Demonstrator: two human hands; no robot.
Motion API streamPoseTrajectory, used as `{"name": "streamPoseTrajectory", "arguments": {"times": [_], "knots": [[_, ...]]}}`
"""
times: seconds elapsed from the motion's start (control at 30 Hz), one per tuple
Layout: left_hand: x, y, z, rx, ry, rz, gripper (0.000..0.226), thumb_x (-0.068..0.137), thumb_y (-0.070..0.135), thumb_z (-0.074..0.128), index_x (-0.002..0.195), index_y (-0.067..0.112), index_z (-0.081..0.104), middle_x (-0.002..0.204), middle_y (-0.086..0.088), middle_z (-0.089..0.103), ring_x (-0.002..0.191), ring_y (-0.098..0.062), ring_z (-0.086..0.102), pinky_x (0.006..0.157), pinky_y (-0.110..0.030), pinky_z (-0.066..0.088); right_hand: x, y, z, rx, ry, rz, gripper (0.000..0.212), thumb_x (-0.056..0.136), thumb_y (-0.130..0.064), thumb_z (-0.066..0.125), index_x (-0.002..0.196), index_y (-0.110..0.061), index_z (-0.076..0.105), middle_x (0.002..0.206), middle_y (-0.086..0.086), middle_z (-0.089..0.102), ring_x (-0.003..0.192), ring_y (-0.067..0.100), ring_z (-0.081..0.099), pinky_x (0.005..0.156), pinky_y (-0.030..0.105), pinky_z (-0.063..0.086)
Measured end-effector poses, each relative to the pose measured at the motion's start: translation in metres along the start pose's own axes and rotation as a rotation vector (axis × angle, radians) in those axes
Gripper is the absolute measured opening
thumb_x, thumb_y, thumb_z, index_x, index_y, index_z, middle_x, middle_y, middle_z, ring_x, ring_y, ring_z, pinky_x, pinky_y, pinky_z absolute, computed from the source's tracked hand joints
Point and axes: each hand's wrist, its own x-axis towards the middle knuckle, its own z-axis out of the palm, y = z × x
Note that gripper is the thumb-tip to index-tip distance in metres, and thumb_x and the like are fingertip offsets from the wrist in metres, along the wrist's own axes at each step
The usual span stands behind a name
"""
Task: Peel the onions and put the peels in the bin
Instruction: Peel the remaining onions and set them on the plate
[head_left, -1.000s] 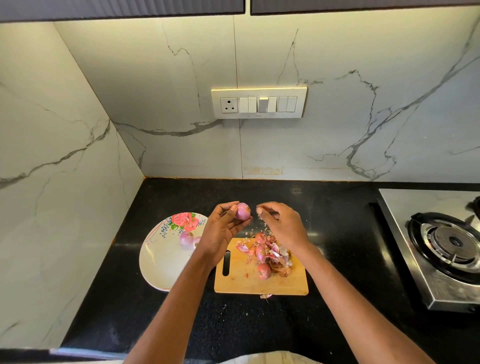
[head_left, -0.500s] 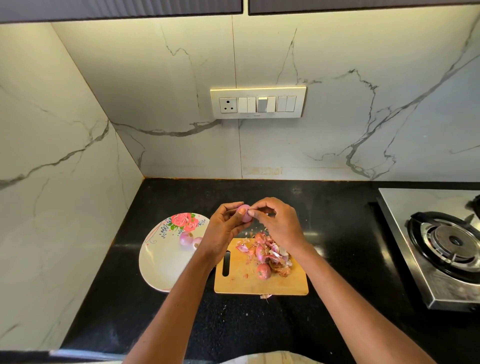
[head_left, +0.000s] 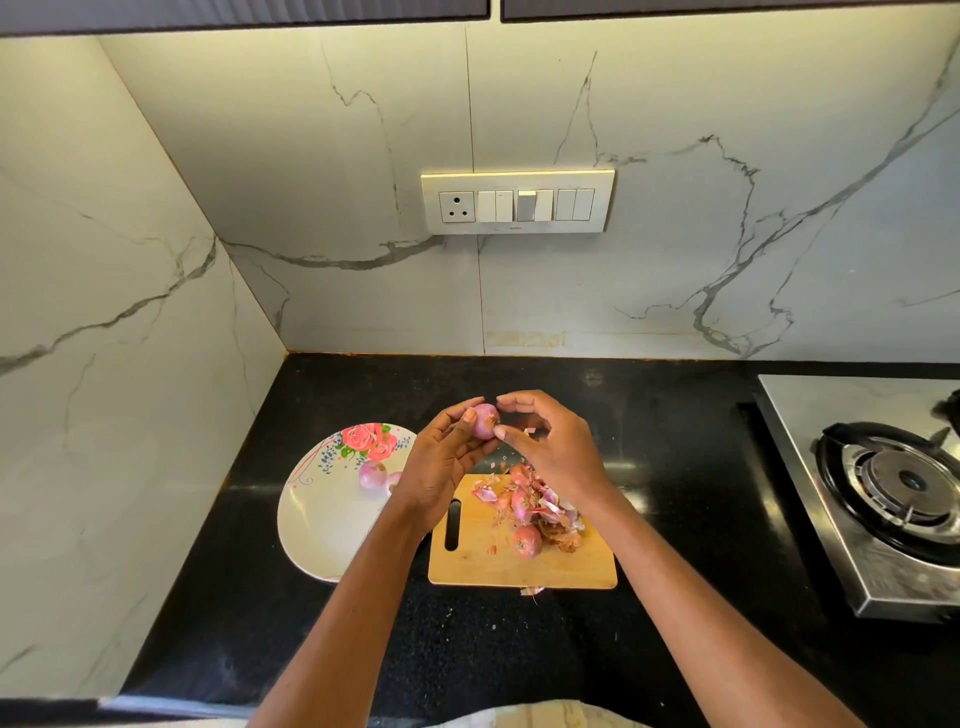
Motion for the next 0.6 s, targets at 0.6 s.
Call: {"name": "streamPoseTrajectory", "arguments": {"times": [0.6], "knots": [[0.0044,-0.0037,-0.0009,0.077,0.084,0.009,0.042,0.088,0.027,0.068,0.127,0.012,0.063,0.119,-0.009,0.073,0.109,-0.026,0.072,0.099,-0.048,0.057,-0.0037,0.0029,0.0026,-0.17,0.083,-0.213,0.023,0.088,-0.021,0.078,0.11,-0.016,0.078,0.105,-0.004,0.075,0.095,-0.001,0.068,0.081,0.012,0.055]]}}
